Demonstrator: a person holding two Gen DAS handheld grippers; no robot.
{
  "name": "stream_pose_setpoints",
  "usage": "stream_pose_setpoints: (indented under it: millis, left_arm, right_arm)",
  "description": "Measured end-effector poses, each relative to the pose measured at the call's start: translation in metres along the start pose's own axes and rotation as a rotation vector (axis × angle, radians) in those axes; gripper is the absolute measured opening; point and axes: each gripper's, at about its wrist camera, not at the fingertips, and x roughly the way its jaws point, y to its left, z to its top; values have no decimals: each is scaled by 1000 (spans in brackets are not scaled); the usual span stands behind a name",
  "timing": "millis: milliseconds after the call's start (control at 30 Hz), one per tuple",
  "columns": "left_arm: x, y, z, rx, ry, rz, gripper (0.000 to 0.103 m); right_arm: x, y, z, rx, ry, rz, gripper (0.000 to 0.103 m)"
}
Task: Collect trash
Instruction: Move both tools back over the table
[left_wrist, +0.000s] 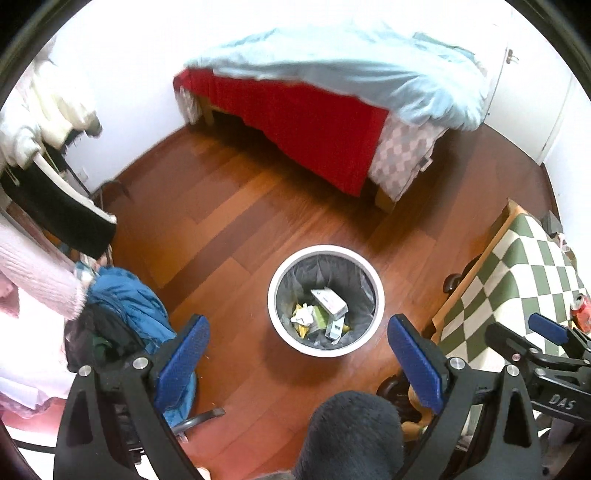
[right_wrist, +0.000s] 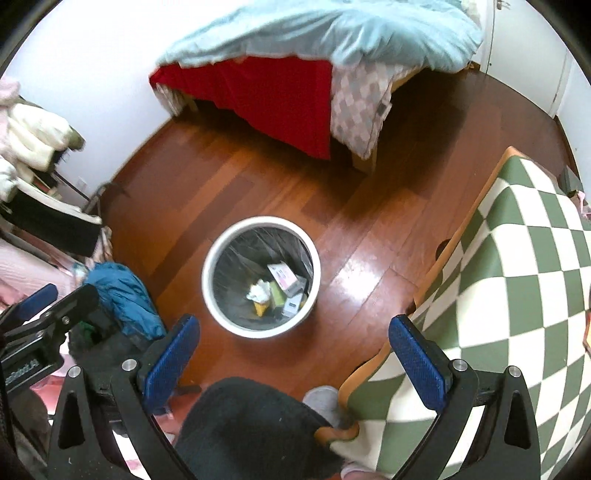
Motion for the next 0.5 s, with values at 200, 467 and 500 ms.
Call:
stream_pose_setpoints:
  millis: [200, 467, 500]
  left_arm:
    - [-36, -44, -1, 56, -66, -54, 98]
    - [-5, -198, -16, 223, 4, -157, 101]
    - [1, -223, -20, 250, 14, -169, 102]
  right_arm:
    - [-73, -36, -23, 107, -80, 82, 103]
    - [-137, -165, -66, 288, -125, -40, 103]
    - [-142, -193, -72, 313, -116, -84, 103]
